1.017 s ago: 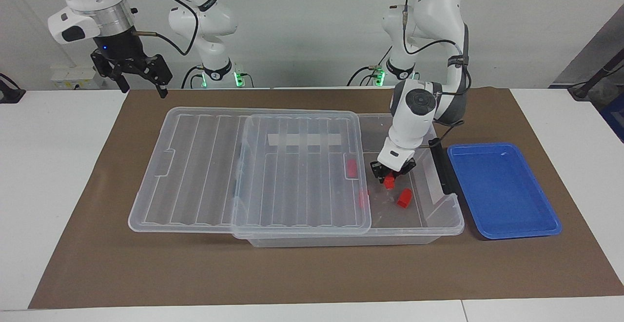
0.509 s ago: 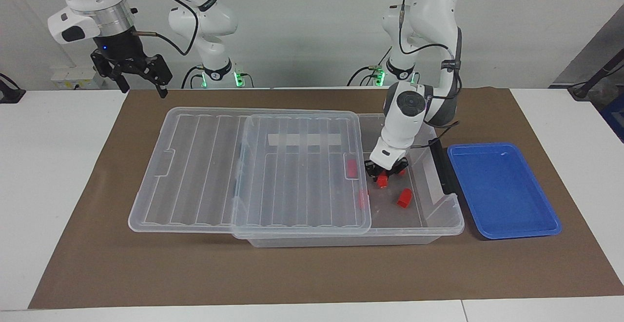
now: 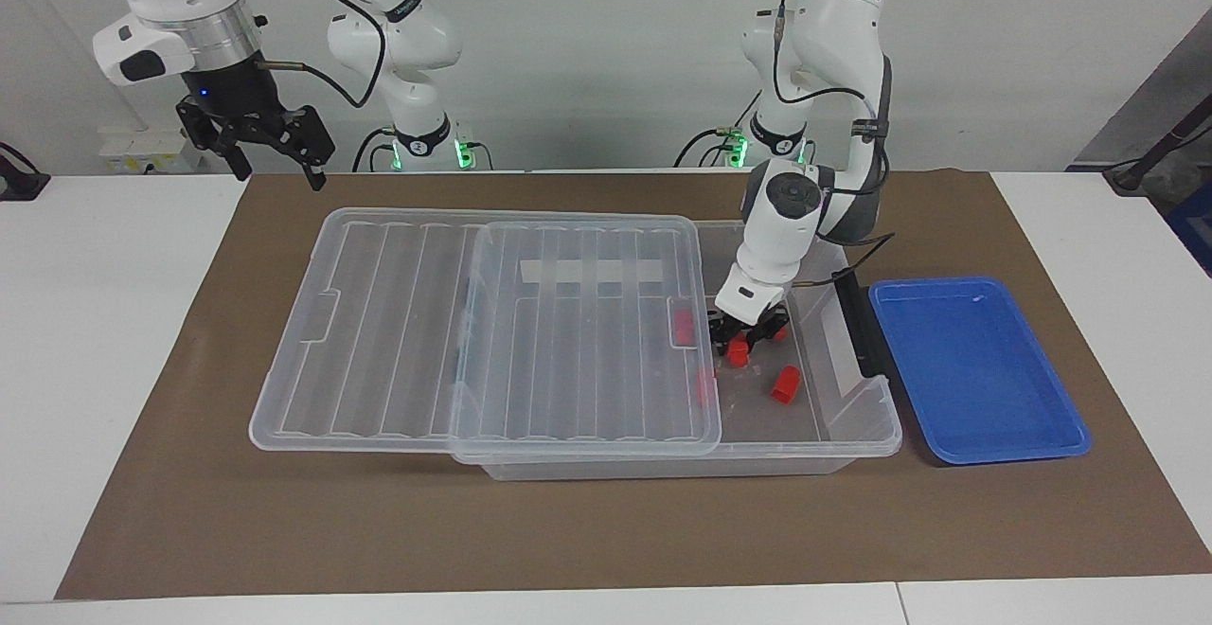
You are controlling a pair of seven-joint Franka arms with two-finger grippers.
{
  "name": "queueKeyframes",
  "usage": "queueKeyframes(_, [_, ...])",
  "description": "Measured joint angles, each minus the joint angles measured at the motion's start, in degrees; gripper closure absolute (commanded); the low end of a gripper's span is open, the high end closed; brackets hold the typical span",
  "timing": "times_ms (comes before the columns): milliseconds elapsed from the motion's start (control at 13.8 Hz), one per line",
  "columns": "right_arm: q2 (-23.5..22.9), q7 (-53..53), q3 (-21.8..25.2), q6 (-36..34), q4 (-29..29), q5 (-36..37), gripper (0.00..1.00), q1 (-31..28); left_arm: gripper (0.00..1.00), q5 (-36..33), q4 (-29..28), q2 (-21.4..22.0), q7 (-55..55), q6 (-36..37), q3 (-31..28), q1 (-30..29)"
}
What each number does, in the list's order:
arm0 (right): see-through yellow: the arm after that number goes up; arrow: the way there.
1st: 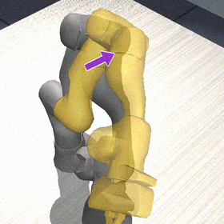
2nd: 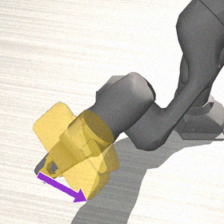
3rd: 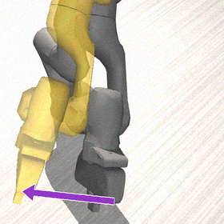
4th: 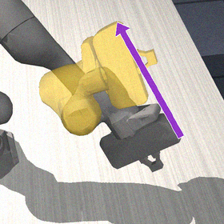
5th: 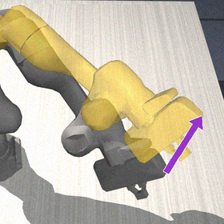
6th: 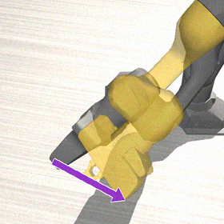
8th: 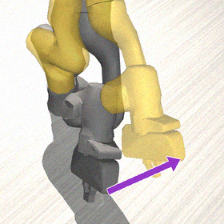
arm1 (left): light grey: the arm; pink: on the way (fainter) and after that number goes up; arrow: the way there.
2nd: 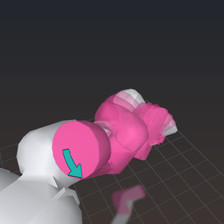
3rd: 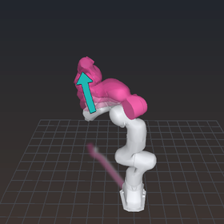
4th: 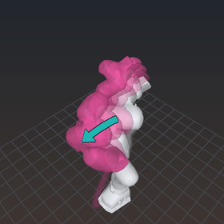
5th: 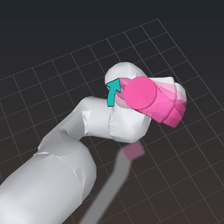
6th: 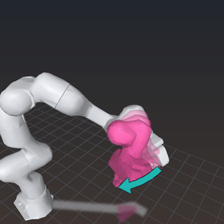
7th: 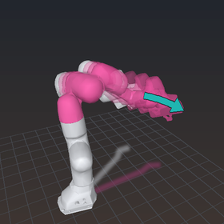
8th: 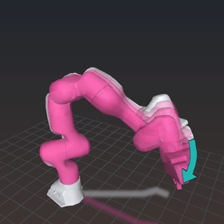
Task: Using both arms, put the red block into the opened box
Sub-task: 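Carry the red block with the left gripper over the open box, then lower the red block into the box and open the left gripper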
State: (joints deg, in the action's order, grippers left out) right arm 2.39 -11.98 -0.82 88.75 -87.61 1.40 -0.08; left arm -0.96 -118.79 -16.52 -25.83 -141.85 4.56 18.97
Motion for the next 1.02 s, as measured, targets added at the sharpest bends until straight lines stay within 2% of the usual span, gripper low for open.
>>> queueKeyframes(509, [0.2,0.0,-0.1,-0.2,0.0,0.0,0.0,0.5,0.27,0.0,0.2,0.0,0.0,1.3,-0.1,0.0])
queueKeyframes(1017, [-0.2,0.1,0.1,-0.3,0.0,0.1,0.01,-0.3,0.28,0.0,8.0,2.4,0.0,16.2,-0.4,-0.3])
